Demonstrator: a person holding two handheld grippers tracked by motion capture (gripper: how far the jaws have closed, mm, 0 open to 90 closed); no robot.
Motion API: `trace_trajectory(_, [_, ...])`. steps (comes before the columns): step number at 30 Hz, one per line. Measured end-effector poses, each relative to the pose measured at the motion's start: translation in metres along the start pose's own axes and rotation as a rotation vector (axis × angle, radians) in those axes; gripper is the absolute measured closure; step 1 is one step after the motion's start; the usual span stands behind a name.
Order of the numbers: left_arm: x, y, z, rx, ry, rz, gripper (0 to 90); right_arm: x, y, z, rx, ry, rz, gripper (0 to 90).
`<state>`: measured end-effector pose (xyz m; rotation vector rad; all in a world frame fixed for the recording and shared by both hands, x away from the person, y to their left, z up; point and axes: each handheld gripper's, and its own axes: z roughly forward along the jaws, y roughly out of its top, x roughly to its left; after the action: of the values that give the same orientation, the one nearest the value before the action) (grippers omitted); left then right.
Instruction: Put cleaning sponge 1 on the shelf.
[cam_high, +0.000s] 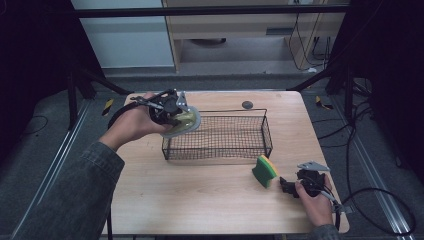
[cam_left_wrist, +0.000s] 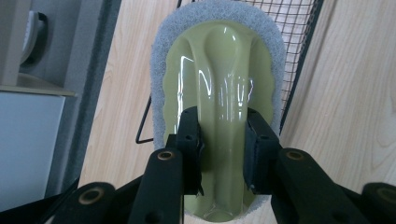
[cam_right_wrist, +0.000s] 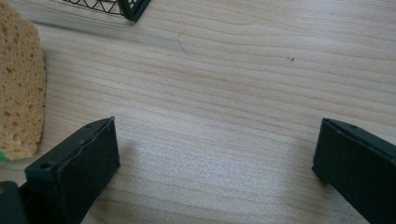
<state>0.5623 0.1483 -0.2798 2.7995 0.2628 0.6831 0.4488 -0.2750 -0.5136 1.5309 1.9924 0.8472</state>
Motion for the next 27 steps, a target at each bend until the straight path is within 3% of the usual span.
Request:
trace_trajectory(7, [-0.001, 0.003, 0.002, 0.006, 0.046, 0.024, 70.9, 0.000, 0.000, 0.000, 0.001, 0.001, 0.001, 0.5])
trace_trajectory(12, [0.001, 0.003, 0.005, -0.001, 0.053, 0.032, 70.9, 0.000, 0.000, 0.000, 0.003, 0.003, -0.002, 0.5])
trace_trajectory(16, [0.002, 0.001, 0.011, 0.027, 0.063, 0.027, 70.9, 0.000, 0.000, 0.000, 0.001, 0.004, -0.006, 0.5])
trace_trajectory(27, [-0.001, 0.004, 0.020, 0.004, 0.060, 0.047, 70.9, 0.000, 0.001, 0.001, 0.002, 0.006, -0.006, 0.5])
